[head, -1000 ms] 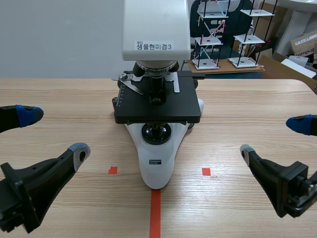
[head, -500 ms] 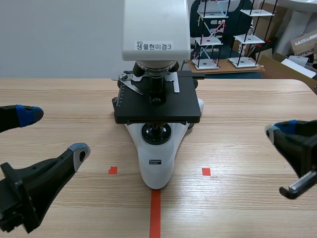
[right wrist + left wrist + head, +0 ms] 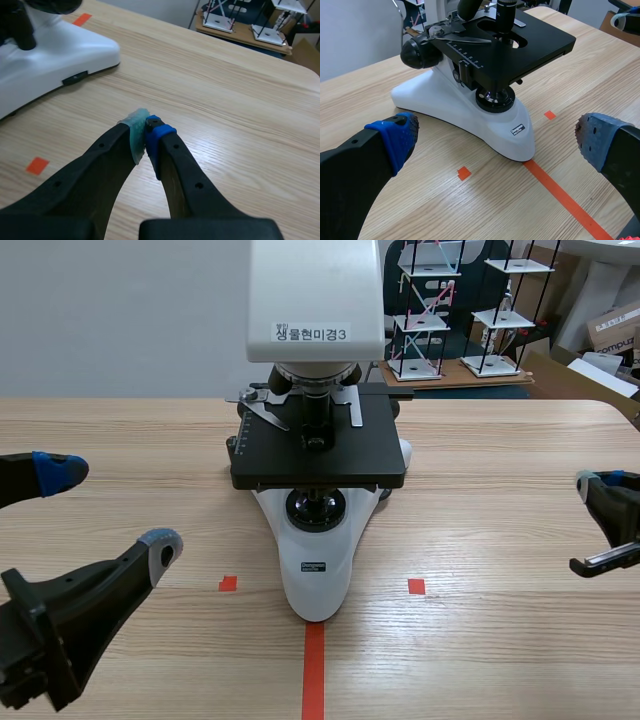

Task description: Point at the fine focus knob

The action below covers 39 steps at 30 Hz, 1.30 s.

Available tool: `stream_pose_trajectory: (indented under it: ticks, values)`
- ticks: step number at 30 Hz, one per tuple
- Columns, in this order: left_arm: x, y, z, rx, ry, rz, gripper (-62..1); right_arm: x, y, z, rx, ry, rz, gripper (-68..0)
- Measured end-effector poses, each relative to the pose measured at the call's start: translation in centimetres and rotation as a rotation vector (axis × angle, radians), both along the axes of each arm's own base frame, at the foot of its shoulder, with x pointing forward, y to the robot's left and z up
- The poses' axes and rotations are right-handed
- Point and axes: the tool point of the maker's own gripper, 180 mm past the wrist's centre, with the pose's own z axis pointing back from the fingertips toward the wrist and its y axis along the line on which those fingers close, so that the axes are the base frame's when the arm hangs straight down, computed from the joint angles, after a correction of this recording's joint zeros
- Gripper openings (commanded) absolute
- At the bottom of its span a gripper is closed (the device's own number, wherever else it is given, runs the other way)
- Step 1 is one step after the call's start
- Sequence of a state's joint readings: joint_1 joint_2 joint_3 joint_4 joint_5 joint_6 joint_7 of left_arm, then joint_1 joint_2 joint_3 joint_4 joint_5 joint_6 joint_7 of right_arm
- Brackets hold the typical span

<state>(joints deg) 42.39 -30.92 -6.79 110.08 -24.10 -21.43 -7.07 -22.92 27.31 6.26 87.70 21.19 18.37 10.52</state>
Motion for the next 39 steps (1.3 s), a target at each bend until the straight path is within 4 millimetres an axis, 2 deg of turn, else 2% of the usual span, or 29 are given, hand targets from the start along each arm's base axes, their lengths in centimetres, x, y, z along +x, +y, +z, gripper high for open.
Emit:
stream_pose_trajectory:
  ticks: [8,15,24,28,32,36,39]
  values:
    - [0.0,0.0,0.0,0.000,0.000,0.000,1.4,3.6,-0.7,-2.0,0.008,-0.066,0.005,-67.6]
    - [0.0,0.0,0.0,0.000,0.000,0.000,1.4,6.4,1.1,-2.7,0.011,-0.112,0.082,-67.6]
    - [0.0,0.0,0.0,0.000,0.000,0.000,1.4,9.8,4.5,-1.8,0.062,-0.199,0.158,-67.6]
    - [0.0,0.0,0.0,0.000,0.000,0.000,1.4,10.7,5.8,-1.3,0.055,-0.234,0.195,-67.6]
    - [0.0,0.0,0.0,0.000,0.000,0.000,1.4,11.7,6.2,-1.1,0.055,-0.238,0.202,-67.6]
    - [0.0,0.0,0.0,0.000,0.000,0.000,1.4,12.0,6.8,-0.4,0.050,-0.267,0.234,-67.6]
    - [0.0,0.0,0.0,0.000,0.000,0.000,1.4,11.7,7.3,-0.8,0.041,-0.250,0.266,-67.6]
